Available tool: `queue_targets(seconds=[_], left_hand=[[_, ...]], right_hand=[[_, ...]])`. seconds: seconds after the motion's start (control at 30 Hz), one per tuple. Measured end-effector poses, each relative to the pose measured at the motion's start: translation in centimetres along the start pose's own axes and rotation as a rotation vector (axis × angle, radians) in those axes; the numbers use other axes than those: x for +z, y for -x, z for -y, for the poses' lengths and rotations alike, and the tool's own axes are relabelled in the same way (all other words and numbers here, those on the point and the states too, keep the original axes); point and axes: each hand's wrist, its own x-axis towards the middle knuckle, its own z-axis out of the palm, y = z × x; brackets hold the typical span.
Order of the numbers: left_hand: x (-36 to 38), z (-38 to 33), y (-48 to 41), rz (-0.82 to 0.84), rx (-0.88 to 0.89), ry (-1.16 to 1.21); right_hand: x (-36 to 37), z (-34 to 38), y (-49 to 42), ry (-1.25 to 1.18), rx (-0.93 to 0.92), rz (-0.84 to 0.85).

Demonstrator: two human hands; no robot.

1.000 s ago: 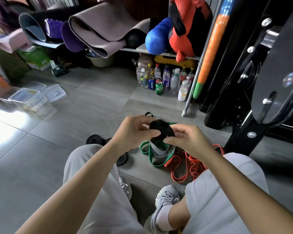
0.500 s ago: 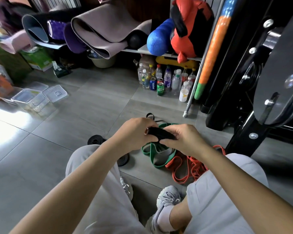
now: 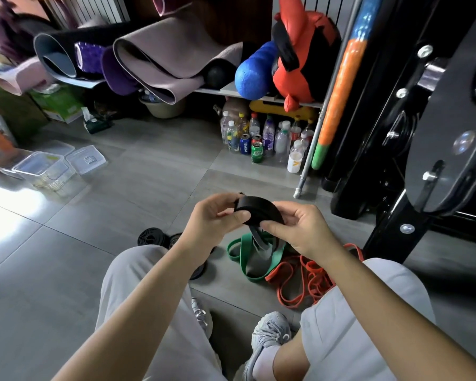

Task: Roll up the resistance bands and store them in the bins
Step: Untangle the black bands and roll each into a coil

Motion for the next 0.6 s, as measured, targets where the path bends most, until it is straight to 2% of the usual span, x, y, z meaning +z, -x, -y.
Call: queue_targets(seconds=[0.03,0.07,0.17,0.2,0.3,0.4,0.47,0.53,0.6], left_hand=[[0.0,-0.1,0.1,0.023,-0.014,-0.039],[-0.2,-0.2,0.0,0.047,-0.009,-0.189],[-0.7,-0.9,-0.4,0.171,0.173,-0.965],[-0.5,-1.1,-0.5,0.223,0.227,-1.119],[0.3,-2.0,-0.5,0.281,0.269,-1.277],[-0.1,-2.4,-0.6,0.175,0.267,-1.125],[-0.5,-2.2,-0.5,0.107,0.232,-0.929],[-0.7,-1.7,-0.5,0.047,0.200,-0.714],[-0.7,-1.3,-0.4,0.008,0.190,-0.469]], right_hand=[[-0.1,0.0,-0.1,0.024,-0.006,0.009],[-0.4,0.0,-0.1,0.068,-0.006,0.022],[-0.9,-0.1,-0.3,0.379,0.005,0.103],[-0.8,0.0,-0.4,0.502,0.001,0.131],[-0.2,0.4,-0.7,0.616,-0.047,0.140],[-0.2,0.7,-0.6,0.401,0.021,0.077],[-0.7,0.5,-0.6,0.307,0.073,0.084],[-0.8,0.1,-0.6,0.342,0.051,0.114],[-0.6,-0.1,-0.6,0.243,0.026,0.100]])
